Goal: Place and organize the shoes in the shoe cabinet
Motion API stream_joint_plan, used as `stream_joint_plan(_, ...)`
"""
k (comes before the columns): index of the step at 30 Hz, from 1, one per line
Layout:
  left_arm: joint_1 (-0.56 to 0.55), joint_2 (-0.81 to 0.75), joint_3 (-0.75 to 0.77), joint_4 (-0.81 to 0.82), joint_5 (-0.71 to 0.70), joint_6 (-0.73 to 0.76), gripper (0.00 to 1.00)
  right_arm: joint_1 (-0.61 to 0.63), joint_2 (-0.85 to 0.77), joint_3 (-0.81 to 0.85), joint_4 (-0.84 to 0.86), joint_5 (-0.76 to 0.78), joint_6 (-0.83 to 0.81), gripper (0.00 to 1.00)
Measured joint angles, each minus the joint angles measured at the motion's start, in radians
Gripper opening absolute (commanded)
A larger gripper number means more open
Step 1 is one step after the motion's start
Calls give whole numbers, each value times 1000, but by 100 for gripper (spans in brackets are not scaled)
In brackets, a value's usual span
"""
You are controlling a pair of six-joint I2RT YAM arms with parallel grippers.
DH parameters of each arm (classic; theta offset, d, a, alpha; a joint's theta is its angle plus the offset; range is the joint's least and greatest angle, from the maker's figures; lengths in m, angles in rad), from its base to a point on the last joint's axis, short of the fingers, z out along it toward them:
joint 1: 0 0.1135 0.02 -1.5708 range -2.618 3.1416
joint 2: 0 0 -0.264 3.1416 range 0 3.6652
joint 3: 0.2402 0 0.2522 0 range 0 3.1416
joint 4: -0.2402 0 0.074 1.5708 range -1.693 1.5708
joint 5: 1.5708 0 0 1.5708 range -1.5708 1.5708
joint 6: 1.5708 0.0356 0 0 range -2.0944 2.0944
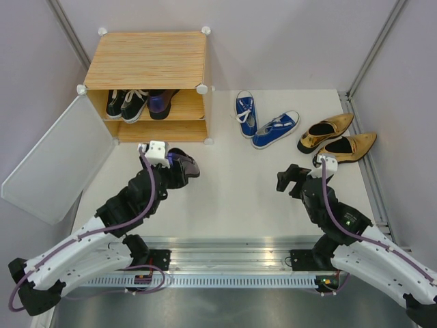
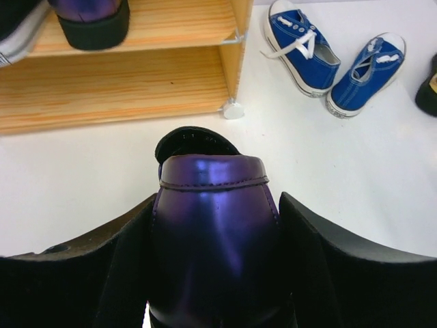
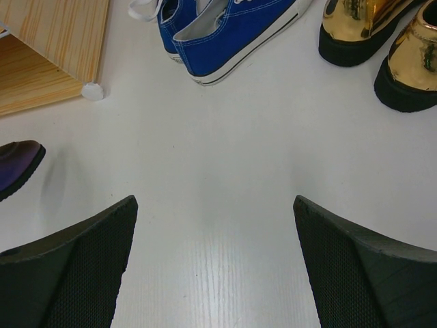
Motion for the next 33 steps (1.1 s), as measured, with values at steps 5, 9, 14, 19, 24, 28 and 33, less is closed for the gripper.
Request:
stream_joint_plan(5,1,-102,-247,200,65,-45,2,-4,20,0,0,-1,-3,98)
stream_joint_plan(9,0,-68,-349,326,116,-96,2,-5,19,-2,1,-1,-5,98)
stream_joint_plan(14,-32,-58,-440,382,146,-172,2,-5,11,-8,3,-1,-5,98)
stream_joint_plan(19,-51,-19,-470,328,167,-278,18,-5,15,-8,7,-1,-6,98)
stream_joint_plan(24,-55,150,-446,265,210,-344,68,-6,19,-8,7,-2,-8,98)
stream_joint_plan(28,-59,233,-388,210,224,-366,88,-9,16,-8,8,-2,-8,98)
stream_joint_plan(33,-58,250,-335,197,228,-369,99,-9,16,-8,8,-2,-8,98)
